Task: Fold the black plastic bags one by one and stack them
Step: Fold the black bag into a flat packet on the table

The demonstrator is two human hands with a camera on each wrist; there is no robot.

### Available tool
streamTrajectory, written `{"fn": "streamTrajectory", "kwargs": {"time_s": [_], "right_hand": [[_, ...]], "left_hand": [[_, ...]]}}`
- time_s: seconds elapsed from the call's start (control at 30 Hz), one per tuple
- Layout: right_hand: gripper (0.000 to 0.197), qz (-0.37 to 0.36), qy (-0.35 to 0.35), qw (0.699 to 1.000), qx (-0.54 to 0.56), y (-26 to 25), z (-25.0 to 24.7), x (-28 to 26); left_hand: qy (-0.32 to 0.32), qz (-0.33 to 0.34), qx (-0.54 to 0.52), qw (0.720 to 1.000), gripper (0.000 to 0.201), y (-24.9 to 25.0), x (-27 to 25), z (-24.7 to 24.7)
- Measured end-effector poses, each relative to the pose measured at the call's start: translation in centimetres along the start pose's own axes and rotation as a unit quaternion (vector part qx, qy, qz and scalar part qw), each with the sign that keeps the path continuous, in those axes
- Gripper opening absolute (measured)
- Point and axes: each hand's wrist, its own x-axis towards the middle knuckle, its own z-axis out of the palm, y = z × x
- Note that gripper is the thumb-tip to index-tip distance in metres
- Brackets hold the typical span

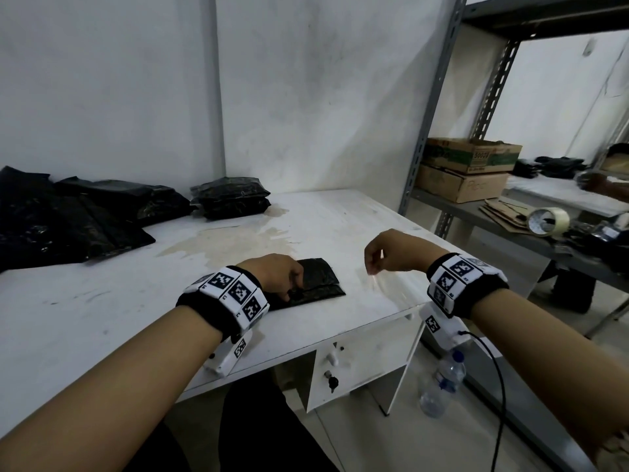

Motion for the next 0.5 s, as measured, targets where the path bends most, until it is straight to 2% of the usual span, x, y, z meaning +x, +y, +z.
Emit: {"fn": "streamTrajectory", "kwargs": {"time_s": [0.37, 0.5], "right_hand": [[0.036, 0.003, 0.151, 0.987, 0.049, -1.4, -2.4, 2.6], [0.035, 0.014, 0.164, 0.985, 0.043, -1.8, -3.0, 4.2]], "left_hand": [[0.002, 0.001, 0.015, 1.000, 0.035, 0.1, -0.2, 0.0], [0.002, 0.006, 0.021, 1.000, 0.035, 0.1, -0.2, -0.1]]}}
